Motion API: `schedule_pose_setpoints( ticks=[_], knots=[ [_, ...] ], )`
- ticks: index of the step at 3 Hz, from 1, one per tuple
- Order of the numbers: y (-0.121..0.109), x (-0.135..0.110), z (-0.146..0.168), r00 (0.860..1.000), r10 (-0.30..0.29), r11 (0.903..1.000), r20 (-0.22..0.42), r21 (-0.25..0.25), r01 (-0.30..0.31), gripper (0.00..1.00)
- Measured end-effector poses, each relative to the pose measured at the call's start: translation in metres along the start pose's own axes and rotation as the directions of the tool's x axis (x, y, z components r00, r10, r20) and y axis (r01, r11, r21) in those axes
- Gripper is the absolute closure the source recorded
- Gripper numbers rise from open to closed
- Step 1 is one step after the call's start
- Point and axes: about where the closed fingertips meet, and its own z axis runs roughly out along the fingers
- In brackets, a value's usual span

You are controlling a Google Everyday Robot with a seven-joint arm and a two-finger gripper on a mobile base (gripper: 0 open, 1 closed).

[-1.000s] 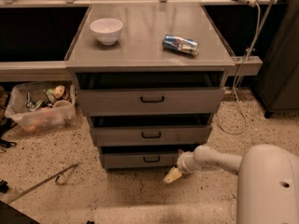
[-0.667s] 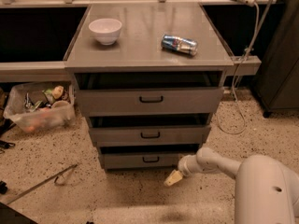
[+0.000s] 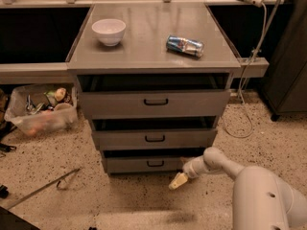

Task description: Open bottom drawer

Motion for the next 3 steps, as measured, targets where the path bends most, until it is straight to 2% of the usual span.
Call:
schedule_pose_setpoints(
  ticks=[1, 2, 3],
  knots=[
    [-0.002, -0.005, 0.007, 1.000, -0.022, 0.9990, 0.007, 0.039, 0.022, 0.00],
    [-0.015, -0.014, 0.017, 0.996, -0.077, 0.9887, 0.054, 0.133, 0.070, 0.00],
    [-0.026, -0.030, 0.025, 0.986, -0.144, 0.9694, 0.087, 0.213, 0.123, 0.00]
  ],
)
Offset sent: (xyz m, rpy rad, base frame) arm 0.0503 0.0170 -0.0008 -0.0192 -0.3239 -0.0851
